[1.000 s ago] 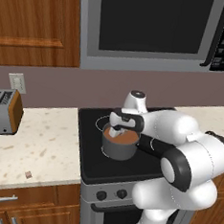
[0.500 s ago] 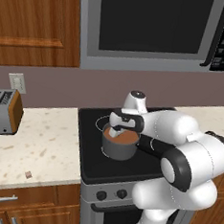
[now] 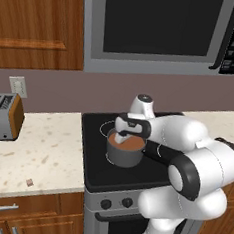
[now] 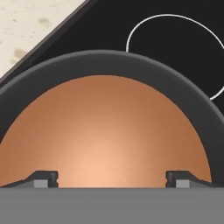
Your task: Pick up the sugar cube(s) and place them in the saucepan with hot chocolate.
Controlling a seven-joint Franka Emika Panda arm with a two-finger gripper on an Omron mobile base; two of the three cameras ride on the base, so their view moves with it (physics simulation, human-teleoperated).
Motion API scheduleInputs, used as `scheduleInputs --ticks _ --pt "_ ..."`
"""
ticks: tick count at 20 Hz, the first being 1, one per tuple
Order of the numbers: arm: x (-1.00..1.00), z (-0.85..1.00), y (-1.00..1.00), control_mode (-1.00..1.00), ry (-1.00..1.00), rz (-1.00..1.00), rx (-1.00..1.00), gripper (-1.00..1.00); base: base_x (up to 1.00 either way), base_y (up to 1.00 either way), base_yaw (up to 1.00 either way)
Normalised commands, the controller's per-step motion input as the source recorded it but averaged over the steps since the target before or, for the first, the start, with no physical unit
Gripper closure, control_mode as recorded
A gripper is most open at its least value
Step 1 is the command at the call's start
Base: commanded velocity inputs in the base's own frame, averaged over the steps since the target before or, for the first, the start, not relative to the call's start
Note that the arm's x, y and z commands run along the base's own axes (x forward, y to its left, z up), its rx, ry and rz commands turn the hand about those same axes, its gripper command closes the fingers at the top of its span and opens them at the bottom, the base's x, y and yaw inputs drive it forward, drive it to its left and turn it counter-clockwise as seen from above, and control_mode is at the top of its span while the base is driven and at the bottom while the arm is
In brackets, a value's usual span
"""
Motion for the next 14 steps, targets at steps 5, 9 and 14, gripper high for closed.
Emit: scheduleInputs --ticks 5,9,14 --pt "-0.06 0.13 -0.07 -1.00 0.00 0.00 0.00 -1.00 0.00 0.00 0.00" --pt "-0.04 0.25 0.04 -1.00 -0.03 0.00 0.00 -1.00 0.00 0.00 0.00" --pt "-0.02 0.37 0.08 -1.00 -0.05 0.00 0.00 -1.00 0.00 0.00 0.00"
